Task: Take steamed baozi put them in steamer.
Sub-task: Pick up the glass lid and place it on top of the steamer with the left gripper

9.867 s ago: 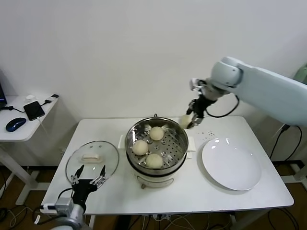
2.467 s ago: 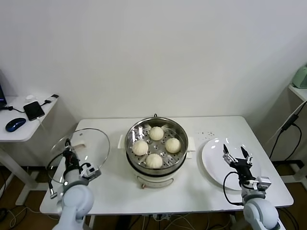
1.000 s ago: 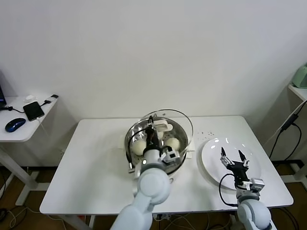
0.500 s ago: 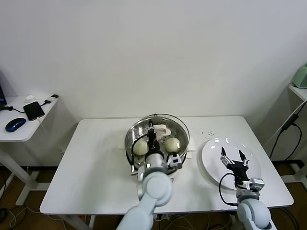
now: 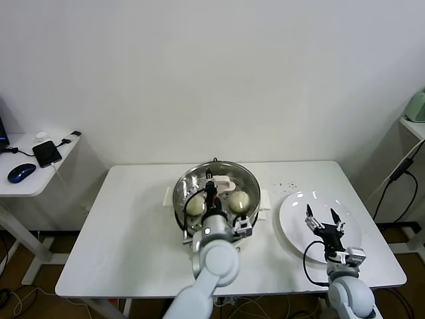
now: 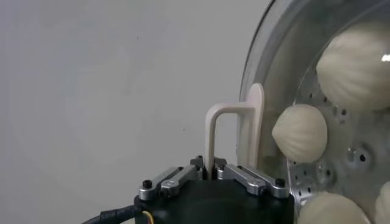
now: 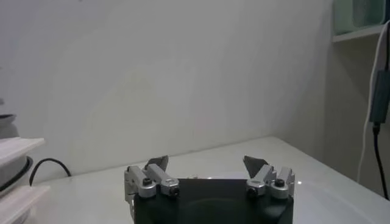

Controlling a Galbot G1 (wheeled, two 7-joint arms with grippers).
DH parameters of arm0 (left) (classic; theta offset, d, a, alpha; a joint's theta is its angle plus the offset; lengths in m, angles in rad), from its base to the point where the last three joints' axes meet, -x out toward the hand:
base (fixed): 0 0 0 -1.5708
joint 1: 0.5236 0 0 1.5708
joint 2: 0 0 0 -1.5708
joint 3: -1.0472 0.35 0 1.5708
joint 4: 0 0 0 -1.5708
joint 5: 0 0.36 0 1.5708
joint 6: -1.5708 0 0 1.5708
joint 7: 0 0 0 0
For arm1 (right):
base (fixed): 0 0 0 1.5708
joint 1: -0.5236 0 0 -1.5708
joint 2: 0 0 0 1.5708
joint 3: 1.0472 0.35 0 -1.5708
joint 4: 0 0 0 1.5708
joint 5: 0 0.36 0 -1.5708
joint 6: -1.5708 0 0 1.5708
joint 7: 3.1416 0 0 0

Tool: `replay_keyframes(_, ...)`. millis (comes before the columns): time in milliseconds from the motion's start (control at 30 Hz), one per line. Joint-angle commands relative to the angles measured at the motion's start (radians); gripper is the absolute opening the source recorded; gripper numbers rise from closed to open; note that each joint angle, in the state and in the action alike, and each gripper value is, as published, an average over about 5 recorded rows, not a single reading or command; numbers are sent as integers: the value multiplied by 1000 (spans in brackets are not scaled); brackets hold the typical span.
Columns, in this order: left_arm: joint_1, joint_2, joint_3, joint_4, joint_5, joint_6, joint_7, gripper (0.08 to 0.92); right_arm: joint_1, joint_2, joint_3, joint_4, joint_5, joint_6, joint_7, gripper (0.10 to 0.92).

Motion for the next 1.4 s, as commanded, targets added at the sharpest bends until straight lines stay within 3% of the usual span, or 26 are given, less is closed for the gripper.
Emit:
replay_keyframes(33, -5, -41, -1, 25, 13, -12, -12, 166, 0, 1, 1, -1, 0, 1, 0, 823)
replay_keyframes(1233, 4, -33, -16, 60, -3, -43, -54, 166, 0, 2, -5, -14, 0, 11, -2, 823)
replay_keyframes(1400, 21, -20, -18, 23, -14, -75, -51, 214, 2, 2, -5, -14, 0, 11, -2, 823)
